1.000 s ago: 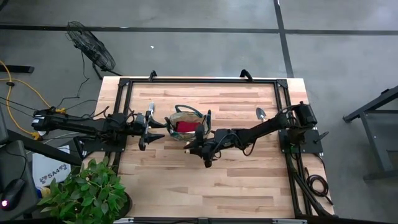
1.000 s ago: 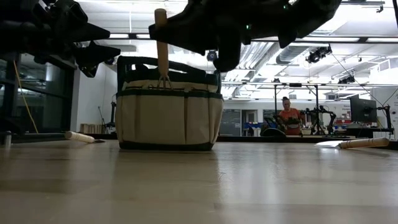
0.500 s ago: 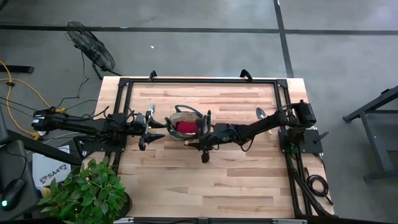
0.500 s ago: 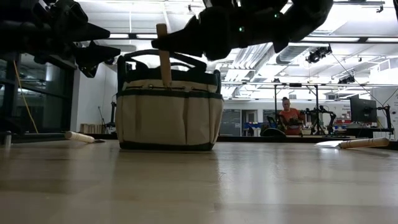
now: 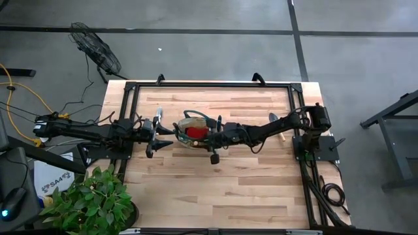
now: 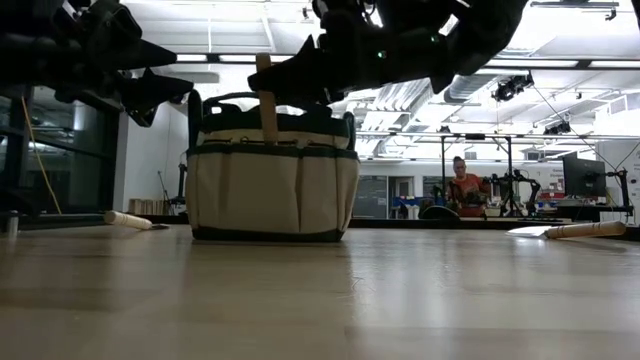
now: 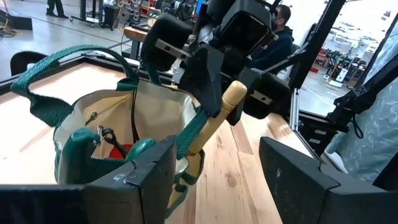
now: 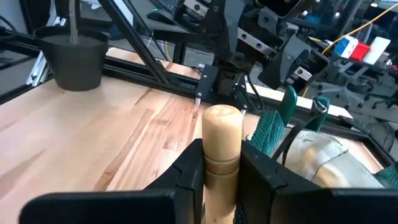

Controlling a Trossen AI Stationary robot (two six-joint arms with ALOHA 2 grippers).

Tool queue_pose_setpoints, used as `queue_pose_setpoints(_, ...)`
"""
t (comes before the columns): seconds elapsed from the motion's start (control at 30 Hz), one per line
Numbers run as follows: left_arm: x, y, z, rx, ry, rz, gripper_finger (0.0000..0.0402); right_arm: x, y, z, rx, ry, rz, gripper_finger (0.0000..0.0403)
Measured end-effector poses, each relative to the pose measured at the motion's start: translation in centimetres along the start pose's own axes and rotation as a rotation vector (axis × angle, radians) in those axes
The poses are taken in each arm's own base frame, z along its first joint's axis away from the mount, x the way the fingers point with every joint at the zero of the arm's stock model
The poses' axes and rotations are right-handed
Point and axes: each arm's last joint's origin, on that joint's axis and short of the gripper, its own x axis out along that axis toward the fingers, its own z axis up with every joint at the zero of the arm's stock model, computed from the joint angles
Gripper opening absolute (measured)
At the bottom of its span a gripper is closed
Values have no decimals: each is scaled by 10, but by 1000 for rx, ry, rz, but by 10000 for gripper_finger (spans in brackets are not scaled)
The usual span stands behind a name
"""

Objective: Pick & Place Garden tools in Gardening bag
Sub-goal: Put the light brown hand rake into the light brown gardening bag

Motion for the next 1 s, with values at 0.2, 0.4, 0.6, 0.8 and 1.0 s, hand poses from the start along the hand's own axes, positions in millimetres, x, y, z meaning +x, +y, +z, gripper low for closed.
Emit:
queue_pose_setpoints(0.2, 0, 0, -1, -7, 14, 4, 226, 0, -1, -5, 5, 54, -21, 60)
queue_pose_setpoints(0.4, 0, 0, -1, -7, 13, 5, 226, 0, -3, -5, 24, 56, -22, 60)
queue_pose_setpoints(0.6, 0, 0, -1, -15, 6, 2, 226, 0, -4, -6, 69, 63, -51, 65)
queue_pose_setpoints(0.8, 0, 0, -1, -15, 6, 2, 226, 0, -3, -6, 69, 63, -50, 69)
queue_pose_setpoints(1.0, 0, 0, -1, -15, 6, 1, 226, 0, -4, -5, 96, 55, -67, 72)
